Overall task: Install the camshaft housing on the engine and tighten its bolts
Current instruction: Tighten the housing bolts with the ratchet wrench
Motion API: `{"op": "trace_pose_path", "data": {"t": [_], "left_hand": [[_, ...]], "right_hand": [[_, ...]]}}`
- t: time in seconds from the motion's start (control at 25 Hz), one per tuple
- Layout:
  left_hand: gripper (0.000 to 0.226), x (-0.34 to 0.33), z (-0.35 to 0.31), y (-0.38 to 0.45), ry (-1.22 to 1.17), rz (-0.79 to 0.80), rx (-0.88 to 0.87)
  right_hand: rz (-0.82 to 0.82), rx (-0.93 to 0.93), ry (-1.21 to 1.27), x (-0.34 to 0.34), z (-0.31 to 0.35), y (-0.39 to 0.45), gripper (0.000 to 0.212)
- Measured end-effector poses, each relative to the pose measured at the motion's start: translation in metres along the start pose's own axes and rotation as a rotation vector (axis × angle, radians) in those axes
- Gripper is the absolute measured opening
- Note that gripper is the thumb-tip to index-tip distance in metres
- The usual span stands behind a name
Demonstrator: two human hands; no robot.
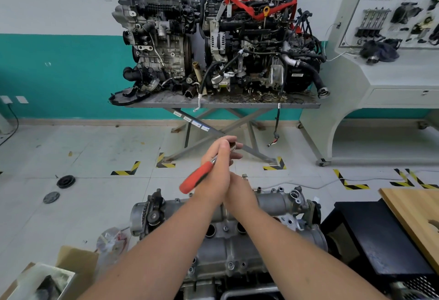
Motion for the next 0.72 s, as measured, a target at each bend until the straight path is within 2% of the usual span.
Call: {"op": "trace_pose_path", "data": {"t": [0.2, 0.36, 0.52, 0.72], "left_hand": [[0.027, 0.001, 0.016, 0.01, -0.194, 0.021, 0.193], [0.024, 0.002, 0.017, 0.011, -0.275, 0.061, 0.257], [0.033, 0.006, 0.014, 0.012, -0.206, 0.138, 0.322], [0.031, 0.008, 0.003, 0.02, 0.081, 0.283, 0.435]], "right_hand": [[0.051, -0.064, -0.044, -0.005, -0.004, -0.007, 0.031], [0.04, -0.062, -0.126, -0.008, -0.007, -0.009, 0.033], [0.055, -0.041, -0.144, -0.009, -0.01, -0.006, 0.029], [0.076, -0.046, -0.155, -0.01, -0.012, -0.004, 0.032]]}}
Point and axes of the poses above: each hand's wrist, its own y-axis towards the middle knuckle, its own x-axis out of the back of the hand, z = x × y, the point moved 8 cm from there along y, towards the middle knuckle, and after that the axes turned 3 degrees about x, right-handed, at the moved point
